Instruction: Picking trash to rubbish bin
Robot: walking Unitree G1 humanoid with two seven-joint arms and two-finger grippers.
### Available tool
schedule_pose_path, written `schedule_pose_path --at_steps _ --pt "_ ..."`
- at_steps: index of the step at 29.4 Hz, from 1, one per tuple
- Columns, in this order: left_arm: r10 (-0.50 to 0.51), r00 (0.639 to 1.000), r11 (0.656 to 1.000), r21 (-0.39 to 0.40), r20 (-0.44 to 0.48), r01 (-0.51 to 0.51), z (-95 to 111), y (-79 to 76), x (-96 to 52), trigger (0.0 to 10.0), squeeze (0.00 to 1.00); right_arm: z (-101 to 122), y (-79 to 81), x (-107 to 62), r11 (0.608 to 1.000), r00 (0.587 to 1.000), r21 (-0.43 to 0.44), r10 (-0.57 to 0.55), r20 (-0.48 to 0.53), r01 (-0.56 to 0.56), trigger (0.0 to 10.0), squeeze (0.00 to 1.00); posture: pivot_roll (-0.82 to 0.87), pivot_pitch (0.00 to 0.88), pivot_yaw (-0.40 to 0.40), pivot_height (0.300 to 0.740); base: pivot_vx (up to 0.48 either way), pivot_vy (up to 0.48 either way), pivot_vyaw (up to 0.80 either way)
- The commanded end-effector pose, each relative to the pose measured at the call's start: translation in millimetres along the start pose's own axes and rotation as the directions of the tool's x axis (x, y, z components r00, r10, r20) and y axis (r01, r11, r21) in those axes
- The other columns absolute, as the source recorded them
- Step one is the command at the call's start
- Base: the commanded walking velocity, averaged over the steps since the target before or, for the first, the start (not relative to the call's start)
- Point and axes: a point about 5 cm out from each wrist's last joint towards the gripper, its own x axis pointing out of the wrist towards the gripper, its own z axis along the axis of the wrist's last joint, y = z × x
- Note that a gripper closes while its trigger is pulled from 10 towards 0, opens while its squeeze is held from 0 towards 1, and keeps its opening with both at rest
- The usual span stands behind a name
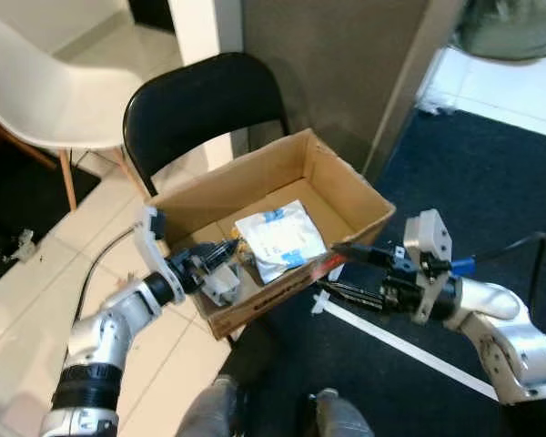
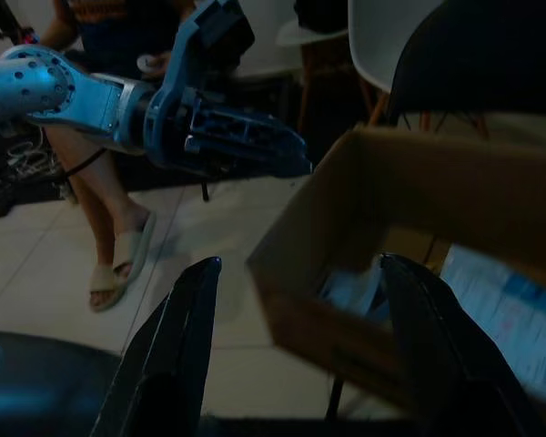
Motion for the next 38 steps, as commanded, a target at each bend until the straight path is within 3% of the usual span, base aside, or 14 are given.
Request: schedule_pose_path --at_steps 1,8,11,16,26,38 --pt "0.028 0.999 1.000 -0.008 -0.015 -0.029 -6.3 5.2 -6.9 10.0 0.00 -0.3 3.1 2.2 1.000 1.000 0.013 0.011 0.012 -0.011 10.0 0.00 -0.02 0.160 0.013 0.740 -0.428 0.000 0.00" --pt "0.027 1.000 1.000 0.002 0.012 -0.027 -1.1 3.8 -6.0 10.0 0.00 -1.1 -1.0 5.8 0.999 0.999 0.002 -0.037 -0.010 0.037 10.0 0.00 -0.02 0.162 0.010 0.740 -0.425 0.000 0.00" --pt "0.067 0.997 0.995 0.072 0.048 -0.070 4.4 4.0 -0.6 10.0 0.00 1.5 -7.3 10.5 0.996 0.996 0.027 -0.089 0.004 0.089 10.0 0.00 -0.02 0.161 0.006 0.740 0.000 0.000 0.00" --pt "0.039 0.993 0.995 0.089 0.114 -0.049 7.6 -4.5 9.3 10.0 0.00 3.3 -9.3 16.4 0.991 0.992 0.056 -0.122 0.029 0.120 10.0 0.00 -0.03 0.137 0.002 0.740 0.000 0.000 0.00" --pt "0.034 0.991 0.981 0.183 0.131 -0.058 9.3 -10.8 16.8 10.0 0.00 5.1 -7.8 24.7 0.988 0.990 0.065 -0.140 0.035 0.137 10.0 0.00 -0.04 0.117 0.008 0.740 0.000 0.000 0.00" --pt "0.149 0.971 0.944 0.264 0.188 -0.196 13.8 5.2 9.2 10.0 0.00 1.4 -9.6 31.0 0.980 0.983 0.082 -0.181 0.001 0.180 10.0 0.00 -0.03 0.127 0.004 0.740 0.000 0.000 -0.58"
